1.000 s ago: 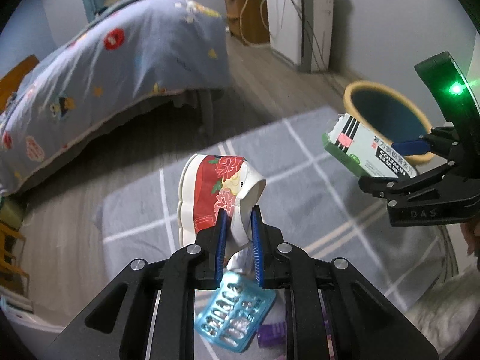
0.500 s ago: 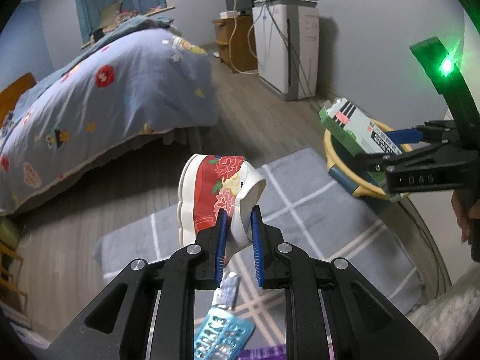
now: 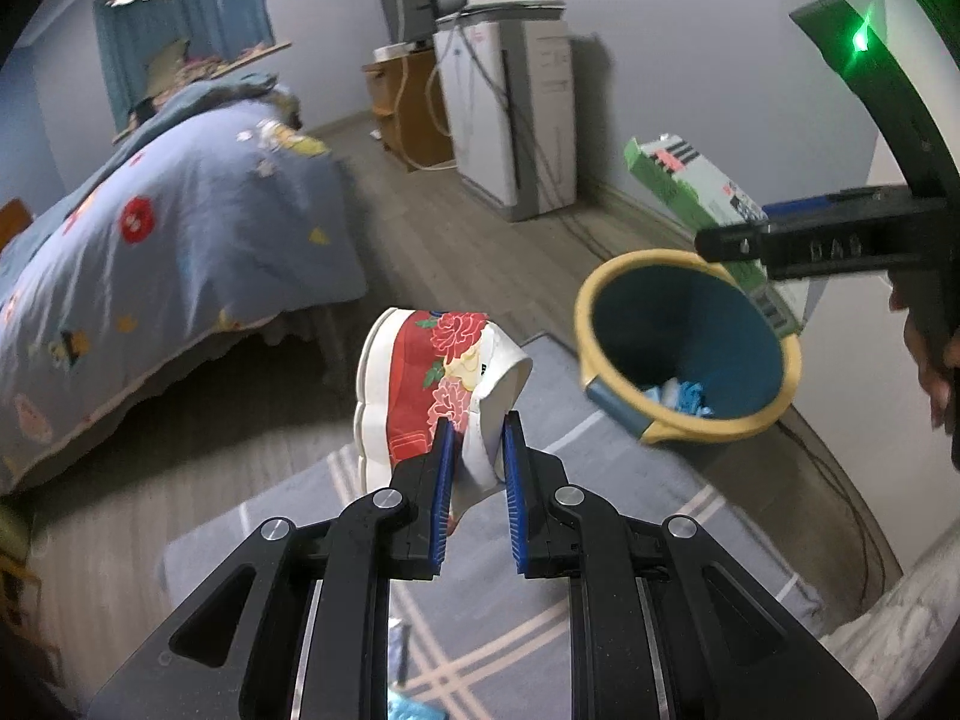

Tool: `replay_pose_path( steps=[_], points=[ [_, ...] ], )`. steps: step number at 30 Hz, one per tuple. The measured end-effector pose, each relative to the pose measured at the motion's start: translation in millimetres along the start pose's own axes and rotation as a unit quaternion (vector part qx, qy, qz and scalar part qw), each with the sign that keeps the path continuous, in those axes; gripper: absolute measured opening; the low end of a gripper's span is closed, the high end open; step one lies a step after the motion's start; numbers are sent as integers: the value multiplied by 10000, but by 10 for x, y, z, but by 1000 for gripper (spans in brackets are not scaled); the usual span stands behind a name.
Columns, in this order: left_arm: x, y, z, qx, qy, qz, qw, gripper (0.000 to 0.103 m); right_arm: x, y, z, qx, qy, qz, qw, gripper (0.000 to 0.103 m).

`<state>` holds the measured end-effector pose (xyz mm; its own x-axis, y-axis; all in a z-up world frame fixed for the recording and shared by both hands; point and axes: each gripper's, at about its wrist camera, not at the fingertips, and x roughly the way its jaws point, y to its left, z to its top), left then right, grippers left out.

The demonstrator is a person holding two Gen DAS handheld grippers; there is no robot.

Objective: Collect trash
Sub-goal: 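Carry the box over the bin and open the right tool while the left drops the cup in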

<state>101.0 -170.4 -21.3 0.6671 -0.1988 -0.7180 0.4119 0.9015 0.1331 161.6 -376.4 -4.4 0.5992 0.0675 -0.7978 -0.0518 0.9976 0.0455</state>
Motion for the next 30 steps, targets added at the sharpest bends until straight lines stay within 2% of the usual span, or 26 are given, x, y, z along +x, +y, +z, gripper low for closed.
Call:
replay_pose_path(
  steps=[5,12,17,24,30],
  points=[
    [130,-175,163,202,-15,-153,9997,17,-34,-398,66,230,-37,-128,9996,77],
    [406,-499,355,507,21,-421,9978,17,207,-1009,18,762,291,-329,9961,77],
    [650,-715,427,569,117,-797,9951,17,498,-1341,-102,1407,619,-179,9879,77],
    [1056,-1044,486,610,342,-1516,9860,17,773,-1380,-181,1624,975,-75,9819,77],
    [1401,-1222,470,704,549,-1655,9822,18,817,-1409,-191,1856,944,-25,9781,77]
  ],
)
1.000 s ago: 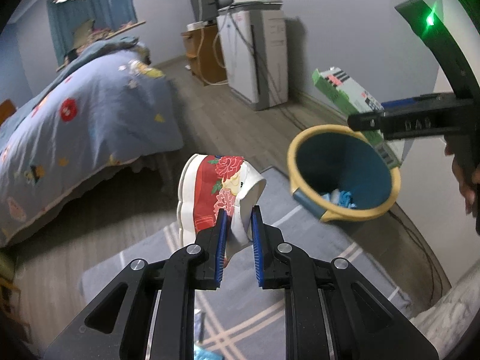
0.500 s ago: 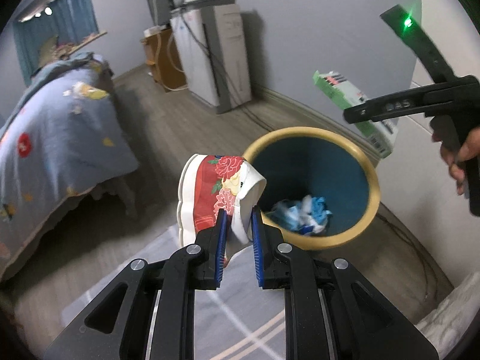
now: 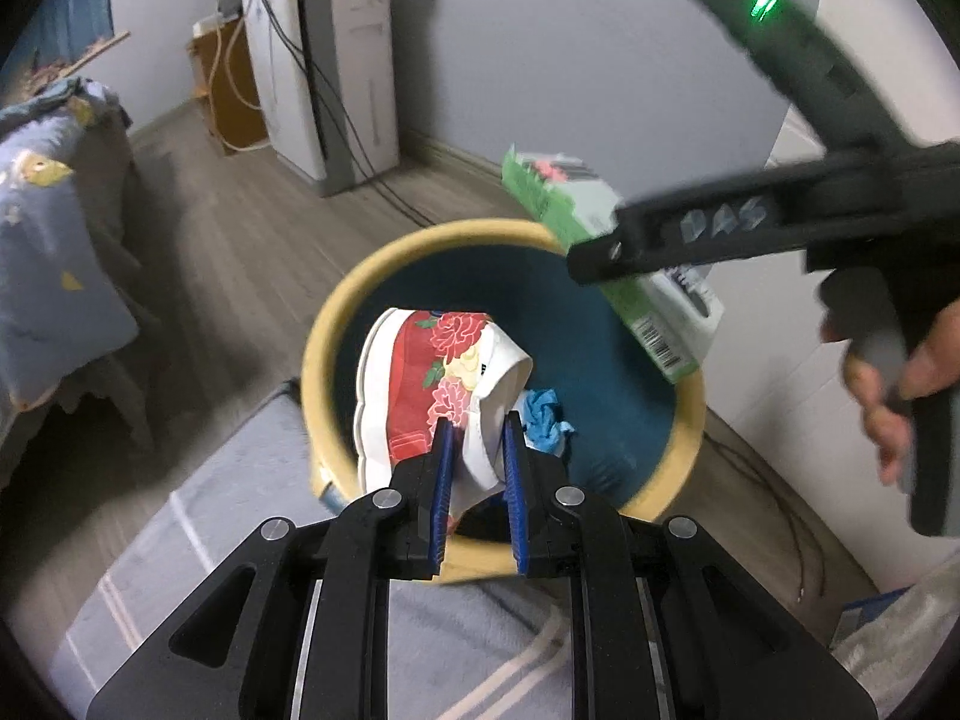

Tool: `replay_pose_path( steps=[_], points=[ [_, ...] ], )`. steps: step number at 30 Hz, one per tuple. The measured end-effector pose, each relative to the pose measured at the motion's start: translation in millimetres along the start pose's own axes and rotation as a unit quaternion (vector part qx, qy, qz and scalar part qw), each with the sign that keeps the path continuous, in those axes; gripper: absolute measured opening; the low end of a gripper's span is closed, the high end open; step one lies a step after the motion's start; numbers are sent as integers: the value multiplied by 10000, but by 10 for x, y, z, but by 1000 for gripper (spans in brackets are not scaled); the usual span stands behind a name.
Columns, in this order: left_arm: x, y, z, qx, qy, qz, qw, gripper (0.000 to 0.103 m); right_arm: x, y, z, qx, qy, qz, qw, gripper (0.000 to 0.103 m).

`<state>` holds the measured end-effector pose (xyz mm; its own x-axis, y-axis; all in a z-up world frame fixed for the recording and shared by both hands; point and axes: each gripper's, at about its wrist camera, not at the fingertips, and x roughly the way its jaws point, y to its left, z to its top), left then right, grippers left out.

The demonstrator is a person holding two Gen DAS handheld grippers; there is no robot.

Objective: Collect trash
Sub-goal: 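Carry the box over the bin and open the right tool while the left drops the cup in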

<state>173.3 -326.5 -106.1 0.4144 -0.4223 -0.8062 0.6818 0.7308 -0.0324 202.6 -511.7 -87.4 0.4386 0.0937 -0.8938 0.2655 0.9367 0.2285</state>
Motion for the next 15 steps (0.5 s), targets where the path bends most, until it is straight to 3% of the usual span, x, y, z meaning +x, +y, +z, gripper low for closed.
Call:
replay_pose_path(
  steps=[15],
  points=[
    [173,-78,-19,83,-3,65,9999,21,117,-52,-9,241,137,57,9996,78]
  ],
)
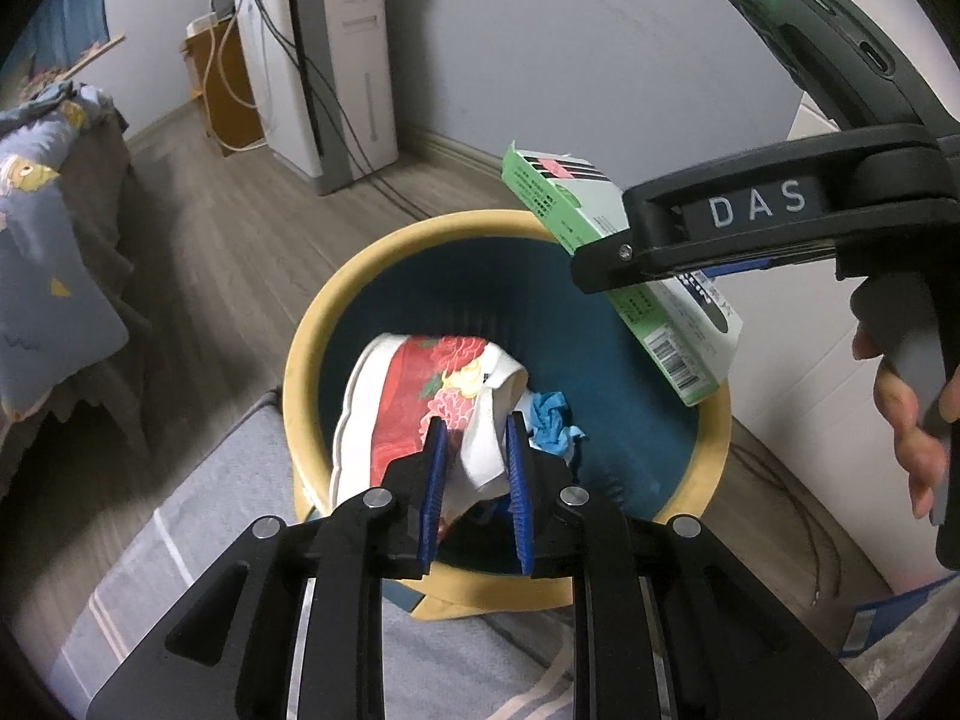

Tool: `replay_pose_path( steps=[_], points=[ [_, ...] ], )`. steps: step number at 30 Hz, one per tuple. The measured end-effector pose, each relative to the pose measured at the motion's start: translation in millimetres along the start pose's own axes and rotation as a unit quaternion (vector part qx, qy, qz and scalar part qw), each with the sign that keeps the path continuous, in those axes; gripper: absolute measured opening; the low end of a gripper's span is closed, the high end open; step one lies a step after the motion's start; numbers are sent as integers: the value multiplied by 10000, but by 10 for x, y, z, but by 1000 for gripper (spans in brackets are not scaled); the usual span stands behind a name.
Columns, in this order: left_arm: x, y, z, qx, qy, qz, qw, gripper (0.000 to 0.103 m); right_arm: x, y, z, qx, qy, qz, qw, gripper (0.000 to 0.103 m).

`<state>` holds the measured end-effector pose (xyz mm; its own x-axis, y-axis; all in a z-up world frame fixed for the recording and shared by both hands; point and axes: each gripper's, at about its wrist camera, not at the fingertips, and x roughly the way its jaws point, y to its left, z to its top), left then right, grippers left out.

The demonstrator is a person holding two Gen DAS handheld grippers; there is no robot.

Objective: Collect trash
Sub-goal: 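Carry the box over the bin and open the right tool while the left drops the cup in, then move both tools back over the mat toward the remaining trash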

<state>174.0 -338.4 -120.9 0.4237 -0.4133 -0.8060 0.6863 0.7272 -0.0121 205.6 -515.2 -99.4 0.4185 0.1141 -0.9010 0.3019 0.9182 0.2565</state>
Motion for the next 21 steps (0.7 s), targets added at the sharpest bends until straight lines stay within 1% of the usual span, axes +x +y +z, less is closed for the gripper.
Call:
replay_pose_path(
  steps=[4,7,9,10,11,13,14,15,17,19,20,21],
  points=[
    [-28,-24,-21,8,1,95,10000,26,-5,-34,18,87,0,29,10000,79],
    [-55,1,-34,-23,-36,129,9999,35,-8,-41,23,128,-17,41,9999,79],
    [-78,21,-35,-54,-81,141,9999,46,-18,-33,27,139,-42,80,9999,79],
    [-87,26,-37,-61,-98,149,9998,47,-22,-28,25,139,-49,83,9999,81],
    [-100,31,-35,-65,-116,158,9998,48,-25,-26,26,142,-54,86,9998,87],
    [-124,44,-37,-83,-116,149,9998,48,-43,-24,32,163,-87,85,9998,89],
    [-133,48,-40,-90,-110,163,9998,51,-54,-25,34,172,-99,65,9998,90],
    [-147,54,-44,-100,-112,190,9997,62,-66,-31,34,187,-113,55,9997,92],
    [-210,69,-55,-128,-189,287,9993,78,-105,-35,40,243,-172,27,9996,96],
    [-270,76,-65,-175,-213,350,9990,82,-142,-54,48,286,-216,-2,9994,97],
    [-288,78,-65,-194,-203,396,9988,90,-165,-60,49,314,-248,-9,9992,97],
    [-332,83,-72,-215,-217,502,9983,92,-192,-66,52,350,-282,-16,9990,97]
  ],
)
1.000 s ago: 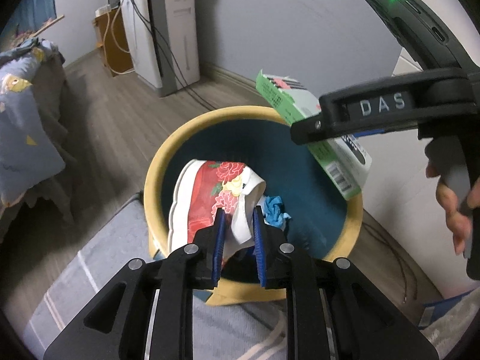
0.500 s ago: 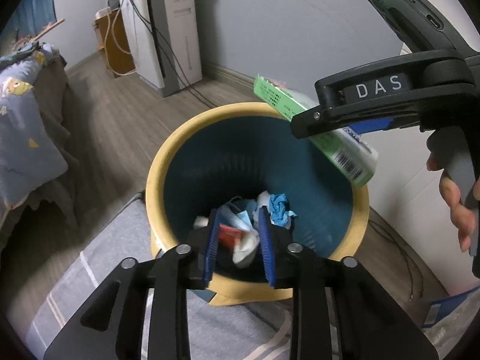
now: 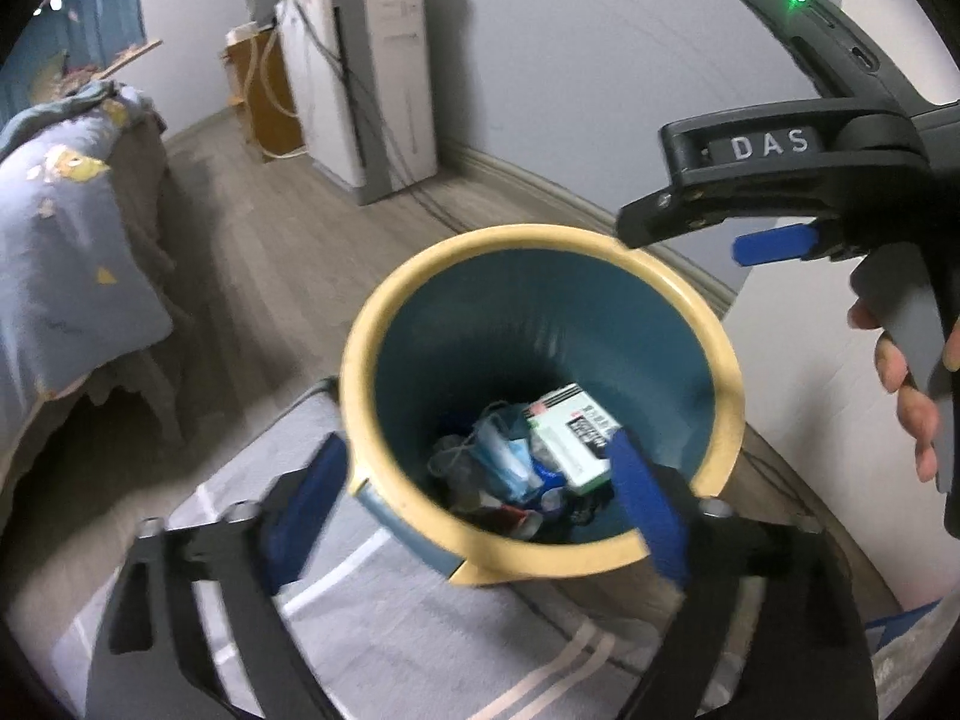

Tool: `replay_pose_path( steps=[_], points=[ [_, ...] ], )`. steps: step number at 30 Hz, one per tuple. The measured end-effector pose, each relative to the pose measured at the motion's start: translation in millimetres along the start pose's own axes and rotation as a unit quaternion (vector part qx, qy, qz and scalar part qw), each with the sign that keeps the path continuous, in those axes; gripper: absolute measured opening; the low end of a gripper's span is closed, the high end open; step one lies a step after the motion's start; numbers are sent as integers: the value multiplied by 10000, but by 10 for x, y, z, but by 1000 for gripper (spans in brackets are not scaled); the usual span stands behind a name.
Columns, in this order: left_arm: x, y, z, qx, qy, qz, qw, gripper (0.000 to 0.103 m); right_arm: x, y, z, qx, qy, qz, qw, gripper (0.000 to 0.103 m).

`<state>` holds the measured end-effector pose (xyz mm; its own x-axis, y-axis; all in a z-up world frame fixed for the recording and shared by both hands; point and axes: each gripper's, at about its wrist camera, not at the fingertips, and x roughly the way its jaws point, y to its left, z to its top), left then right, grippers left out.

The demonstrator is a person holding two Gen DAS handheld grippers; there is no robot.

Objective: Collect trash
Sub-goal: 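Move both tools back over the mat toward the remaining trash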

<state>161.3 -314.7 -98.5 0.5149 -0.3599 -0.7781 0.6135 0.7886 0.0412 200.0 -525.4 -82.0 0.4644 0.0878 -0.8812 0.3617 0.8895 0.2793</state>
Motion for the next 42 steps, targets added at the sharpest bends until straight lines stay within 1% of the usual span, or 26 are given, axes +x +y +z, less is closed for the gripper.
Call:
replay_pose_path(
  steps=[3,8,14,19,23,28,32,36,39,42],
  points=[
    [-170,25,-9,-24,-83,75,9999,92,-58,-11,-2,36,-69,-77,9999,97],
    [-509,74,-58,-41,-213,307,9993,94,-157,49,-27,-41,-165,-103,9998,97],
    [-998,175,-148,-264,-324,516,9978,95,-400,322,-181,-454,-383,-39,9982,97],
    [-1429,301,-322,-354,-382,756,9958,95,-556,547,-408,-708,-374,206,9966,97],
    [-1767,435,-548,-496,-426,887,9939,96,-634,688,-604,-829,-377,206,9956,97],
    [-2148,607,-826,-671,-394,1120,9907,96,-693,881,-895,-1101,-299,322,9929,97],
    [-2446,770,-1069,-871,-405,1269,9873,96,-741,1123,-1134,-1548,-305,315,9870,97],
    [-2674,984,-1370,-1189,-449,1473,9809,96,-765,1326,-1332,-2001,-307,380,9786,97],
    [-2742,1130,-1576,-1478,-461,1565,9755,96,-753,1507,-1512,-2359,-308,362,9706,97],
    [-2751,1298,-1793,-1818,-446,1629,9687,96,-695,1692,-1708,-2692,-171,472,9618,97]
  ],
)
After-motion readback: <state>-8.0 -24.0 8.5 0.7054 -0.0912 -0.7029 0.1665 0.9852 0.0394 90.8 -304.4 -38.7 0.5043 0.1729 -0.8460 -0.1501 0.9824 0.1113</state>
